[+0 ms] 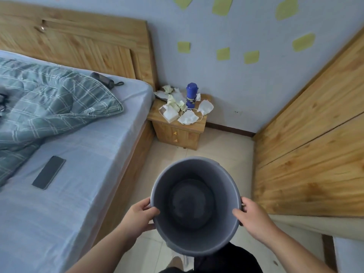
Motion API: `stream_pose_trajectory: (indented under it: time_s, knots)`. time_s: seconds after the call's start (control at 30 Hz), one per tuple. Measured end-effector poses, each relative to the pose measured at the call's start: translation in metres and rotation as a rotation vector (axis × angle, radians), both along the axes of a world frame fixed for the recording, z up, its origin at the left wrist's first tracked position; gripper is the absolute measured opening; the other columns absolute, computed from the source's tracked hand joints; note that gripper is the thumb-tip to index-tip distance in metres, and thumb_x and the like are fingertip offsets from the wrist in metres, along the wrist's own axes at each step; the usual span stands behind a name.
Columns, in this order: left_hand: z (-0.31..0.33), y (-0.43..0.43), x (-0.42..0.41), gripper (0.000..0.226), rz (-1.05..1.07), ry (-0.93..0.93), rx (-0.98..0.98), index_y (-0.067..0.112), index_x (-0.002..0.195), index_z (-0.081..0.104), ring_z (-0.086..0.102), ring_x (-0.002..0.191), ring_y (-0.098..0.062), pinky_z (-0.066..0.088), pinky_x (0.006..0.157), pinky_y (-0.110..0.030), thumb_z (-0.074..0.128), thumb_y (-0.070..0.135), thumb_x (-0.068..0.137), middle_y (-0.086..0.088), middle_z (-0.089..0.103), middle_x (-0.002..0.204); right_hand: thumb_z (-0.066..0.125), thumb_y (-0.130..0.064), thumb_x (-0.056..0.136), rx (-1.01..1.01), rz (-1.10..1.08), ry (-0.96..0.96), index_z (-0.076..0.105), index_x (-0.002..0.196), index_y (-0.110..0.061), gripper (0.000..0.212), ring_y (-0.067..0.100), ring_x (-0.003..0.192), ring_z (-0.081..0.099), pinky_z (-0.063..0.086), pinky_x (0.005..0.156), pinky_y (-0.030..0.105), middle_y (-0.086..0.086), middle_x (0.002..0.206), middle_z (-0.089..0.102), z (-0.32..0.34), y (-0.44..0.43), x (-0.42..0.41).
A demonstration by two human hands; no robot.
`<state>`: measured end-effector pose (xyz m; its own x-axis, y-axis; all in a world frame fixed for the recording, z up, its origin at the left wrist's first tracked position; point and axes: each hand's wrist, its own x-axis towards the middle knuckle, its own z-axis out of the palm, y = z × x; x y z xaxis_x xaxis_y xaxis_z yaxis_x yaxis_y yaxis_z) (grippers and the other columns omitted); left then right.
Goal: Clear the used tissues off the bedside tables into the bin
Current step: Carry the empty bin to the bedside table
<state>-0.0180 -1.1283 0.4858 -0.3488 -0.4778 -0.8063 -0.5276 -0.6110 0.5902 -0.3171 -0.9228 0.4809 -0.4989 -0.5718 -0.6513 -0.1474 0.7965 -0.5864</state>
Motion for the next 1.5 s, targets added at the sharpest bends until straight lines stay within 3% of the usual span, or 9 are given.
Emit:
stream_pose_trajectory:
  time_s: [0.23, 0.4, 0.67, 0.9, 1.07, 1.2, 1.27, 1.37, 1.5]
  knots:
    - [-0.015, -0.086, -0.058, 0.035, 0.076, -0.064, 0.033, 0.023, 0.112, 0.08, 0.082, 0.087, -0.02, 0.066, 0.064, -0.033, 0.065, -0.001, 0.093, -0.005, 0.084, 0.105, 0.061, -0.028, 0.082, 0.022, 0.062, -0.027, 0.068, 0.091, -0.021, 0.014, 0.035, 0.074, 0.071, 0.059, 0.069, 0.052, 0.006, 0.077, 0.076, -0.03, -0.106, -0.064]
    - [-0.033, -0.139, -0.099, 0.038, 0.166, -0.113, 0.038, 0.023, 0.114, 0.079, 0.082, 0.088, -0.021, 0.066, 0.064, -0.032, 0.061, -0.004, 0.094, -0.005, 0.085, 0.102, 0.061, -0.029, 0.084, 0.075, 0.175, -0.016, 0.066, 0.091, -0.022, 0.011, 0.02, 0.057, 0.064, 0.046, 0.054, 0.03, 0.004, 0.074, 0.074, -0.049, -0.197, -0.12]
    - [-0.088, -0.23, -0.136, 0.038, 0.215, -0.108, 0.058, 0.03, 0.114, 0.08, 0.081, 0.092, -0.018, 0.066, 0.068, -0.031, 0.065, 0.001, 0.094, 0.003, 0.084, 0.102, 0.063, -0.02, 0.087, 0.174, 0.269, 0.041, 0.063, 0.09, -0.015, 0.006, 0.025, 0.071, 0.069, 0.046, 0.057, 0.031, 0.004, 0.078, 0.073, -0.098, -0.319, -0.163]
    - [-0.24, -0.283, -0.119, 0.04, 0.299, -0.139, 0.108, 0.03, 0.112, 0.08, 0.082, 0.088, -0.017, 0.066, 0.063, -0.029, 0.064, -0.003, 0.095, 0.0, 0.085, 0.101, 0.062, -0.018, 0.087, 0.236, 0.323, 0.004, 0.064, 0.096, -0.009, 0.013, 0.033, 0.078, 0.071, 0.057, 0.07, 0.046, 0.012, 0.084, 0.075, -0.249, -0.388, -0.157]
    - [-0.387, -0.289, -0.102, 0.034, 0.372, -0.175, 0.125, 0.023, 0.112, 0.076, 0.081, 0.083, -0.014, 0.064, 0.06, -0.025, 0.063, -0.005, 0.097, 0.002, 0.085, 0.098, 0.067, -0.021, 0.09, 0.231, 0.422, -0.013, 0.062, 0.089, -0.021, 0.005, 0.026, 0.074, 0.067, 0.045, 0.06, 0.034, 0.004, 0.08, 0.072, -0.394, -0.422, -0.144]
    - [-0.476, -0.3, -0.092, 0.033, 0.364, -0.155, 0.104, 0.028, 0.115, 0.074, 0.081, 0.092, -0.016, 0.064, 0.064, -0.022, 0.065, 0.0, 0.101, 0.009, 0.084, 0.104, 0.072, -0.016, 0.09, 0.203, 0.431, -0.07, 0.067, 0.112, -0.018, 0.022, 0.024, 0.091, 0.073, 0.059, 0.084, 0.041, 0.004, 0.102, 0.077, -0.482, -0.442, -0.14]
    - [-0.507, -0.306, -0.089, 0.033, 0.375, -0.141, 0.094, 0.032, 0.112, 0.074, 0.081, 0.093, -0.015, 0.064, 0.064, -0.022, 0.067, 0.002, 0.101, 0.011, 0.084, 0.103, 0.072, -0.017, 0.089, 0.194, 0.437, -0.082, 0.066, 0.117, -0.018, 0.028, 0.023, 0.092, 0.074, 0.061, 0.086, 0.044, 0.002, 0.104, 0.077, -0.512, -0.449, -0.14]
    - [-0.539, -0.31, -0.087, 0.036, 0.378, -0.121, 0.106, 0.036, 0.11, 0.077, 0.082, 0.093, -0.014, 0.064, 0.065, -0.022, 0.069, 0.003, 0.098, 0.009, 0.084, 0.108, 0.07, -0.017, 0.09, 0.184, 0.422, -0.099, 0.065, 0.109, -0.025, 0.021, 0.023, 0.09, 0.075, 0.062, 0.084, 0.046, 0.0, 0.1, 0.078, -0.539, -0.457, -0.139]
    - [-0.557, -0.309, -0.09, 0.042, 0.382, -0.095, 0.117, 0.049, 0.099, 0.082, 0.081, 0.093, -0.013, 0.063, 0.065, -0.021, 0.072, 0.011, 0.084, 0.007, 0.085, 0.105, 0.07, -0.018, 0.091, 0.187, 0.397, -0.109, 0.064, 0.107, -0.028, 0.019, 0.022, 0.088, 0.076, 0.061, 0.083, 0.048, 0.001, 0.097, 0.079, -0.555, -0.456, -0.139]
